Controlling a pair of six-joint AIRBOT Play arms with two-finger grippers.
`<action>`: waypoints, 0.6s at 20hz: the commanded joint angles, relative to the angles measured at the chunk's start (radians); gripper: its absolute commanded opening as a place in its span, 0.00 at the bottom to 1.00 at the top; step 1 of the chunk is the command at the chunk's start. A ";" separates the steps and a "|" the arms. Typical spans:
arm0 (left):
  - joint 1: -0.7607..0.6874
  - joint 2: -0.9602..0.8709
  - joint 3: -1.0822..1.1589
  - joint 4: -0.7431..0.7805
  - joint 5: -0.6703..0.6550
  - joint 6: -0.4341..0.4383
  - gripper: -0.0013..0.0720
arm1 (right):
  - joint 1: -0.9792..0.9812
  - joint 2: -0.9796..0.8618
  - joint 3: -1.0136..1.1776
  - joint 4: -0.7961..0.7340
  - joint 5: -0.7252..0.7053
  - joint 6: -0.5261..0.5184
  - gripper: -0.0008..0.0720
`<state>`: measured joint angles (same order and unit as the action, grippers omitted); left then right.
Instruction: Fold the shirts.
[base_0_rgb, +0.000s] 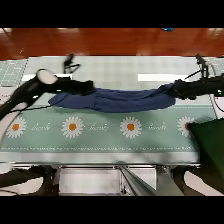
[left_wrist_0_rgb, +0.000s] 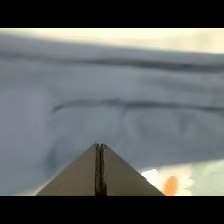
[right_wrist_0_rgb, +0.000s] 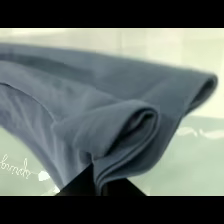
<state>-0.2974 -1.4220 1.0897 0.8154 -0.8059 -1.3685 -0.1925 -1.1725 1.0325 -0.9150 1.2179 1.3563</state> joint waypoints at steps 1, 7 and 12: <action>-0.185 -0.221 0.216 -0.004 -0.030 -0.060 0.04 | 0.003 0.182 -0.027 -0.045 0.034 0.061 0.04; -0.409 -0.517 0.517 -0.005 -0.217 -0.129 0.04 | 0.003 0.337 -0.027 -0.024 0.097 0.082 0.04; -0.407 -0.487 0.552 0.029 -0.272 -0.032 0.04 | 0.003 0.342 -0.027 -0.001 0.111 0.085 0.04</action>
<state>-0.7082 -1.9133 1.6070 0.8116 -1.0245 -1.4506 -0.1902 -0.8444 1.0058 -0.9264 1.3136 1.4338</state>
